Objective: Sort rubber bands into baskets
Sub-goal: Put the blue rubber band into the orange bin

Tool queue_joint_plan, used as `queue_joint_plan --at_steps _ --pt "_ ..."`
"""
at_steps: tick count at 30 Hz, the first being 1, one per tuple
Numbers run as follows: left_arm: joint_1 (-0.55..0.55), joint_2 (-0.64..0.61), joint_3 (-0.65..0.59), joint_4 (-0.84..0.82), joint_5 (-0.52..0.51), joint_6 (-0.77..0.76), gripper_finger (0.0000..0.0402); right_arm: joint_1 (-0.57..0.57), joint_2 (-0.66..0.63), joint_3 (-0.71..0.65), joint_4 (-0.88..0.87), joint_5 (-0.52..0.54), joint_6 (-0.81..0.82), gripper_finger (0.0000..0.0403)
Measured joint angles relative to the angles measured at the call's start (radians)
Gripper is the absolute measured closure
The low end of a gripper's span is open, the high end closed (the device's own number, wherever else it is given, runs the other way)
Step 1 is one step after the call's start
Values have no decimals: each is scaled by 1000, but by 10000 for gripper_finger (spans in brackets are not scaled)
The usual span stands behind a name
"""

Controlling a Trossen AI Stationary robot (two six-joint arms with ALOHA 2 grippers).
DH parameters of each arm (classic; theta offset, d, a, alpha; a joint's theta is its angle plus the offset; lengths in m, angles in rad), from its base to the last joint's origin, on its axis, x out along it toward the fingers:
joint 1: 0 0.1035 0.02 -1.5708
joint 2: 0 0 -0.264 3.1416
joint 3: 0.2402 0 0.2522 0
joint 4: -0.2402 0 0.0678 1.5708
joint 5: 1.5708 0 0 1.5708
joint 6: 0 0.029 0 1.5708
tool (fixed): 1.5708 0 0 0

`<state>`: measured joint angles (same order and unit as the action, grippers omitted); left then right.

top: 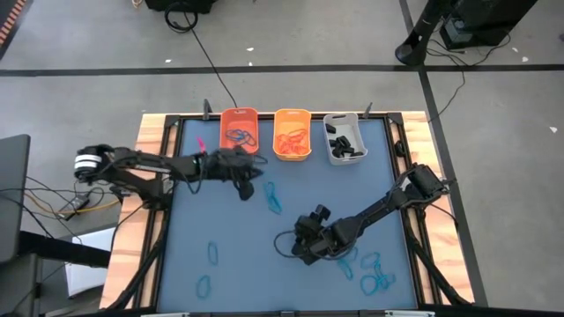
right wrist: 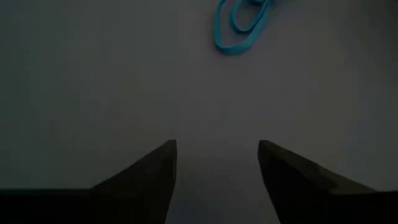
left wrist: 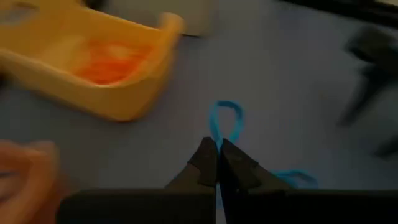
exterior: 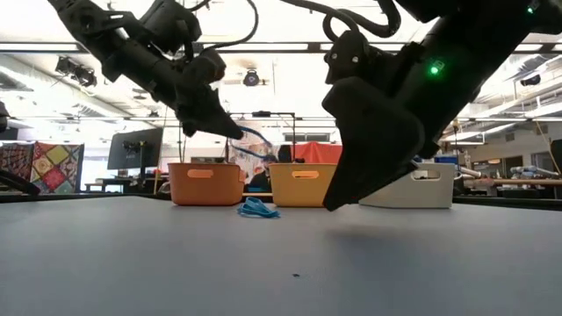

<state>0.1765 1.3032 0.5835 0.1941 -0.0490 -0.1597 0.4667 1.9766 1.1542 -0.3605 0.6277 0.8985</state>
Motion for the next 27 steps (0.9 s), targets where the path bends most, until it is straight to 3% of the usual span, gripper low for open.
queue_joint_plan --at_steps 8,17,27 --pt "166 -102 0 -45 -151 23 397 -8 0 0 -3 0 58 173" --pt "377 -100 0 -47 -159 19 396 8 0 0 -23 14 37 172" --pt "480 -99 0 -61 -154 20 394 -31 0 0 -24 6 -33 172"
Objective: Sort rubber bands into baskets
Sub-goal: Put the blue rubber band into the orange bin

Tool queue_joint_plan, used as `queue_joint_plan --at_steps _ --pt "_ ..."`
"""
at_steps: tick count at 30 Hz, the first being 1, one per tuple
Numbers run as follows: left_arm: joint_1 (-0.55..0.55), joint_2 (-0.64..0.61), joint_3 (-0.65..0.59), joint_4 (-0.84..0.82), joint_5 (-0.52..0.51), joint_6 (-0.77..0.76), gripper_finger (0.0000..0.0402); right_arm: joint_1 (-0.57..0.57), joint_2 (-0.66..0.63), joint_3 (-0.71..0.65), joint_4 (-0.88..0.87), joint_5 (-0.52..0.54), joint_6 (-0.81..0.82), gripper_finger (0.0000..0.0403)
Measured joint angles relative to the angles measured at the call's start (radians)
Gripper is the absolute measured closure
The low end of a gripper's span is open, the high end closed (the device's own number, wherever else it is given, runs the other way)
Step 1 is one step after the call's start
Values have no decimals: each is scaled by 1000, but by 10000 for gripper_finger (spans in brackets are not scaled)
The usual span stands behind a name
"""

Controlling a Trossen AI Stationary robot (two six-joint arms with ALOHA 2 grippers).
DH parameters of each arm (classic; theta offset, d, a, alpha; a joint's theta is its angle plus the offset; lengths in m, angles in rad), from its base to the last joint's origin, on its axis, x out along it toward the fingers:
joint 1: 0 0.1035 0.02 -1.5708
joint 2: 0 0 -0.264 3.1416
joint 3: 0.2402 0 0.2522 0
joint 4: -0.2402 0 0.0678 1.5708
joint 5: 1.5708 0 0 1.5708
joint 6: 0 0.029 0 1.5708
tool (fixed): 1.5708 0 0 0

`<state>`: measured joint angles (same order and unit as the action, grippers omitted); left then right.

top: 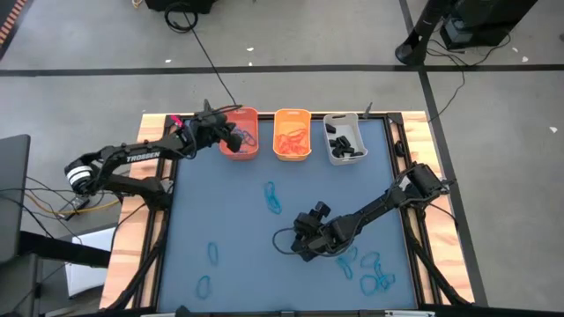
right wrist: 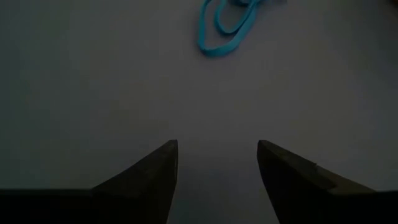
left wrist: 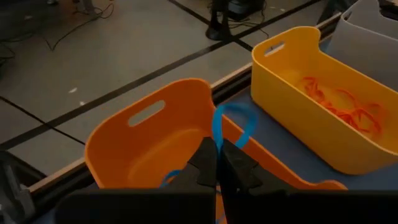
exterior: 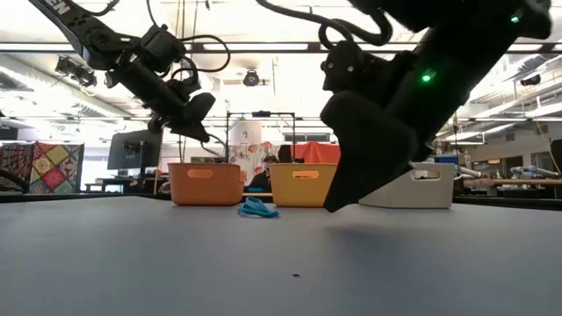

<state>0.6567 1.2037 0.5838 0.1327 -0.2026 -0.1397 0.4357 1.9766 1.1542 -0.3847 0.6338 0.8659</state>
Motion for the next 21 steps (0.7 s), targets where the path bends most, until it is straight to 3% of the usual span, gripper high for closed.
queue_joint_plan --at_steps 4,13,21 --pt "20 1 0 1 -4 0 368 -12 0 0 0 1 -4 171" --pt "36 56 0 -9 -5 0 258 -15 0 0 0 -2 -5 172" --pt "35 72 0 53 17 35 237 -15 0 0 1 2 -13 172"
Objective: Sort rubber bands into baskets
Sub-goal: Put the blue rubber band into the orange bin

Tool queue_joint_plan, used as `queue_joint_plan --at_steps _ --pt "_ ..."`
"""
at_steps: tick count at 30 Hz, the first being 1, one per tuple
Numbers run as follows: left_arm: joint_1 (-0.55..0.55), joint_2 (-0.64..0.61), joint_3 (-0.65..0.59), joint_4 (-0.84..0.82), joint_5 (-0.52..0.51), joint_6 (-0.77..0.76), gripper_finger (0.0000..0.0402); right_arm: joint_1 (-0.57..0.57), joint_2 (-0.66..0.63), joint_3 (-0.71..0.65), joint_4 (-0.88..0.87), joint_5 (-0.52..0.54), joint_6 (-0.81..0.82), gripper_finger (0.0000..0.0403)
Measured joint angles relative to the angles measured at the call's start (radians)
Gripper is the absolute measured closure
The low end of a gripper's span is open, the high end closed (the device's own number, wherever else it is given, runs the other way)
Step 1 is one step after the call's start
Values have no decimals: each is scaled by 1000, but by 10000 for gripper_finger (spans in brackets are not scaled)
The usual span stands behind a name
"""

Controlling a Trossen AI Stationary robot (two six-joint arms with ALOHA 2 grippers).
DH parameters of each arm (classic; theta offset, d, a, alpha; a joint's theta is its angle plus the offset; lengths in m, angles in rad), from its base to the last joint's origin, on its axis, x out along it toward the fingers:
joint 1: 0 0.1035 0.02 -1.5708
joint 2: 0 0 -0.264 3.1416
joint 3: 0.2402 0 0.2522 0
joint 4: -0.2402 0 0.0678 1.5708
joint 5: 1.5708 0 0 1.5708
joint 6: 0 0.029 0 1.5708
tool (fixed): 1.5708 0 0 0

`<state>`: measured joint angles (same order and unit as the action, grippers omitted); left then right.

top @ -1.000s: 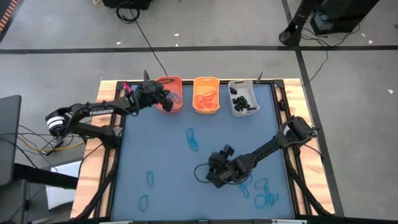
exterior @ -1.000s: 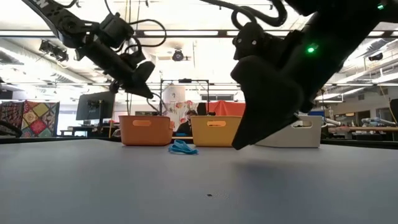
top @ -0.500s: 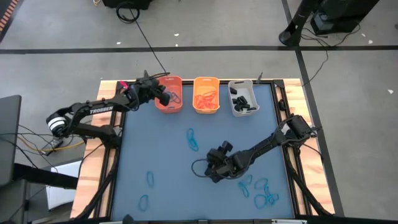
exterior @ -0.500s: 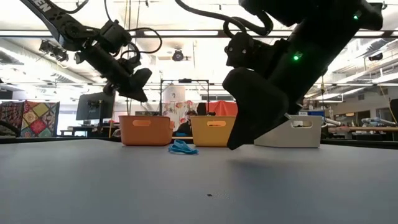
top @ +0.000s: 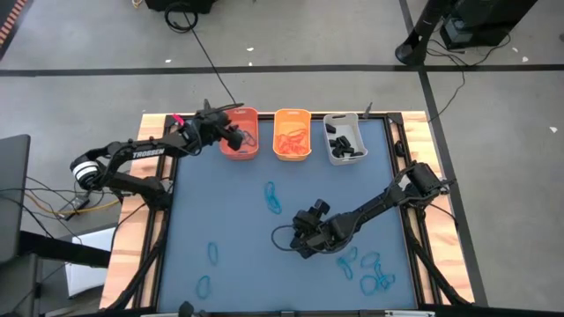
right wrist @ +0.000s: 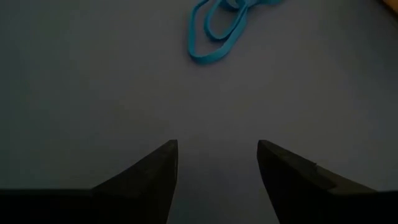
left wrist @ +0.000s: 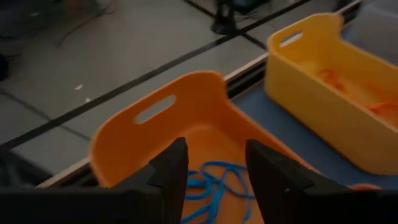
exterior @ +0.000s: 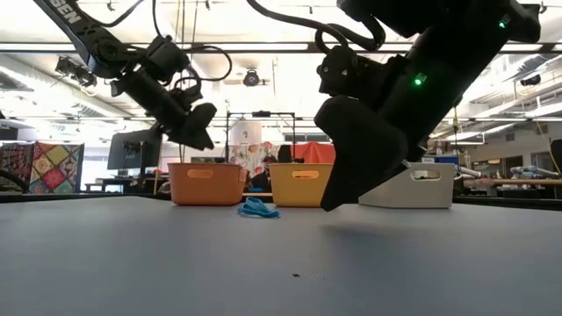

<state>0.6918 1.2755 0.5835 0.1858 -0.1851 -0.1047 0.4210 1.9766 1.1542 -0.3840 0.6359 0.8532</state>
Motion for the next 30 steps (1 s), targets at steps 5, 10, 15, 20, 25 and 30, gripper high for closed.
queue_joint_plan --at_steps 5,10,15,20,25,30 --pt "-6 -5 0 69 133 4 237 0 0 -30 26 10 9 172" --pt "-64 -21 0 29 146 24 240 -1 0 -56 42 10 43 172" --pt "-196 -55 0 -79 96 25 252 11 0 -56 116 5 -28 172" --pt "-399 -127 0 -222 -9 -33 266 50 0 -56 367 -27 -231 172" --pt "-638 -230 0 -473 -154 -196 276 73 0 -56 504 -80 -270 172" --pt "-877 -297 0 -680 -254 -461 280 104 0 -56 527 -84 -260 172"
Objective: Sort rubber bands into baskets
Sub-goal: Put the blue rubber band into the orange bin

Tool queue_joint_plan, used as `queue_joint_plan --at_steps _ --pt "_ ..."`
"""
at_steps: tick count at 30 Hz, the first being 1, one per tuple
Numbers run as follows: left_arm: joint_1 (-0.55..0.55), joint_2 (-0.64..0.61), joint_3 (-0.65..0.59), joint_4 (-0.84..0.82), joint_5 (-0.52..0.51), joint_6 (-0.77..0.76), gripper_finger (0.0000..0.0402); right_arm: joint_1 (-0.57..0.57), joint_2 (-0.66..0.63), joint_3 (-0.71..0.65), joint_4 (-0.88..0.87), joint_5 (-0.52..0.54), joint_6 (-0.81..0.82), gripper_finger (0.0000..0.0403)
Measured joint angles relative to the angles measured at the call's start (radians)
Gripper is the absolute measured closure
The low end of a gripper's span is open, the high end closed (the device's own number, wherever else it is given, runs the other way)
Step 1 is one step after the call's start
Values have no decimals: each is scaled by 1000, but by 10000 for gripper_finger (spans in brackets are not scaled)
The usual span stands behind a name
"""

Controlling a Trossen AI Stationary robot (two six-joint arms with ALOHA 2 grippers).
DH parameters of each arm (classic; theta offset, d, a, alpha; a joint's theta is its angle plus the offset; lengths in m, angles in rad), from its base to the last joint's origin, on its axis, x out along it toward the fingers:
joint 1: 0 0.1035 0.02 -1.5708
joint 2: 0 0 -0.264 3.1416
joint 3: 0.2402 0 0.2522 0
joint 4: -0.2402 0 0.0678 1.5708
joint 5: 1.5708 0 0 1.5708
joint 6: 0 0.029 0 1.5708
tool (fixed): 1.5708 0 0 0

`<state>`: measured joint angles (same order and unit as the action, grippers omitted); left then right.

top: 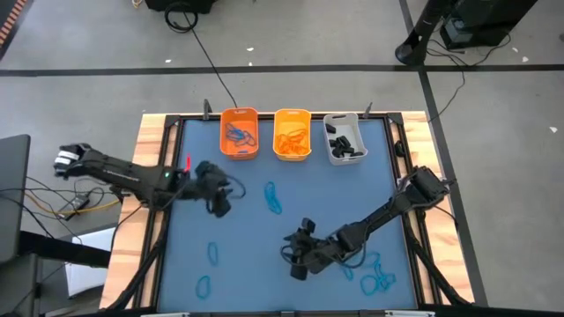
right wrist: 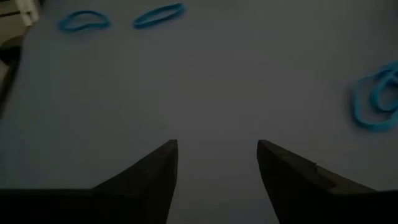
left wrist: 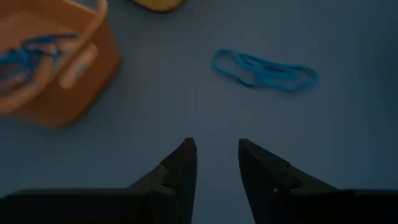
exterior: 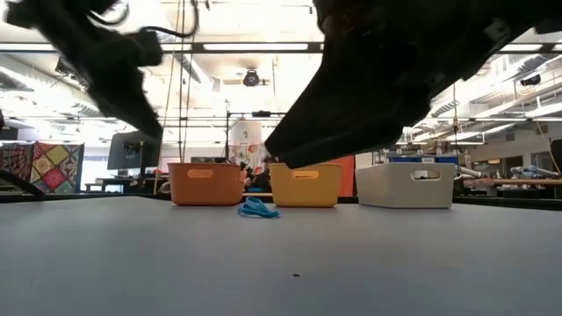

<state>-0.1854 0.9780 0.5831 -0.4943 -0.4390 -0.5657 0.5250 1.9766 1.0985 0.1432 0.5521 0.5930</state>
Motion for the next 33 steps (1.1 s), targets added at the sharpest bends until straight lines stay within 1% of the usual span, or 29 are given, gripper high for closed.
queue_joint_plan --at_steps 3,8,10,13,18,22,26,30,33 --pt "-120 -5 0 -40 -47 -126 280 9 0 0 7 1 -20 172" --pt "-284 35 0 -27 -44 -241 280 -11 0 0 40 -21 -64 172" --pt "-344 67 0 -22 -25 -296 281 -22 1 0 66 -53 -87 172" --pt "-430 136 0 1 29 -381 281 -30 1 0 93 -79 -106 172" --pt "-553 293 0 124 107 -551 281 -19 1 0 80 -80 -118 172" --pt "-608 421 1 200 121 -651 281 -7 1 0 95 -56 -134 172" --pt "-633 510 12 212 105 -744 281 -15 1 0 112 -56 -150 172" --pt "-648 537 39 177 94 -775 281 -25 1 0 111 -77 -169 172" --pt "-653 536 86 97 115 -776 281 -26 1 0 107 -82 -177 172"
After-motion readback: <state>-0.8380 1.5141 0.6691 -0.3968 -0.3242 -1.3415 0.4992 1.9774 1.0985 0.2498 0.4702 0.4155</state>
